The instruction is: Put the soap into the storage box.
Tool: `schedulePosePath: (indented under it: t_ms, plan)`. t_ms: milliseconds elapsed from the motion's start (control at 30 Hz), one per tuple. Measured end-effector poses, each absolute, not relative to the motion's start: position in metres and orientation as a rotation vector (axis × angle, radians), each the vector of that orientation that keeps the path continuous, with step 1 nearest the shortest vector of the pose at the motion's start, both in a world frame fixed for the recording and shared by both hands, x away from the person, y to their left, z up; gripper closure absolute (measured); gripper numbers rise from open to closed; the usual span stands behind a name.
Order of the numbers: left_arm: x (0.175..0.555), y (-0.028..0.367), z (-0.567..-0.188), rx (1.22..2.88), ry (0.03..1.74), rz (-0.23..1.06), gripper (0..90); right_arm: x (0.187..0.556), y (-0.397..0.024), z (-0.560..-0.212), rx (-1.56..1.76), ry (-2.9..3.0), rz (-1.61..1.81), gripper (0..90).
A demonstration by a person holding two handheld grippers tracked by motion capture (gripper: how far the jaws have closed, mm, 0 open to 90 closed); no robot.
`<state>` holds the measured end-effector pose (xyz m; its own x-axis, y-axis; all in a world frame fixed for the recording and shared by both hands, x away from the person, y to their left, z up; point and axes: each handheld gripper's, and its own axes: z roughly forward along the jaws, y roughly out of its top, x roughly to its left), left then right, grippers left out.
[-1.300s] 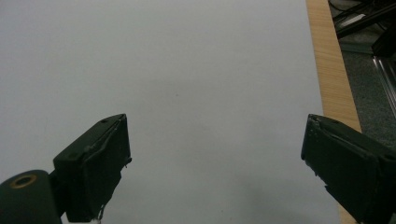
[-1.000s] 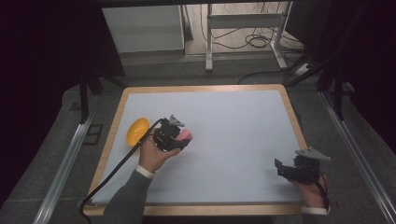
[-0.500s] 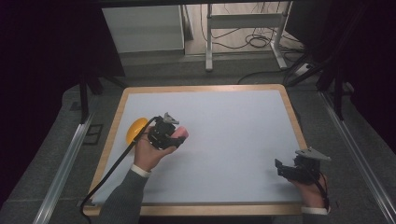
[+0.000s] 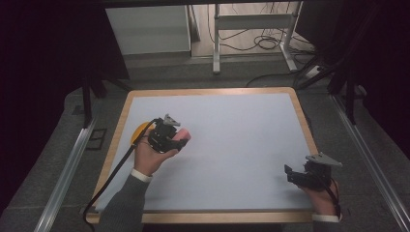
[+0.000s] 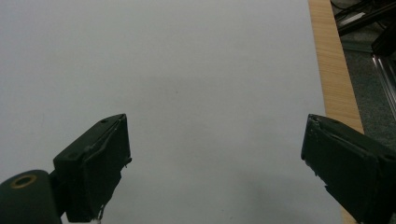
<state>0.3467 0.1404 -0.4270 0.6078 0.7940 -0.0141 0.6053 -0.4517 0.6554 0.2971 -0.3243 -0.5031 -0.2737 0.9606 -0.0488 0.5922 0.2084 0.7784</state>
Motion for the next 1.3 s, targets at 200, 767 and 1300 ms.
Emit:
schedulePosePath:
  t_ms: [200,767,1300]
  plan:
    - [0.347,0.147,-0.425,2.200,1.111,0.403,60.2,0.297,-0.324,-0.503,1.433,1.950,0.891,7.8]
    - [0.355,0.171,-0.427,2.176,1.188,0.430,60.1,0.297,-0.325,-0.502,1.431,1.945,0.894,7.8]
    - [0.364,0.197,-0.432,2.158,1.249,0.420,60.2,0.297,-0.325,-0.502,1.436,1.948,0.893,7.8]
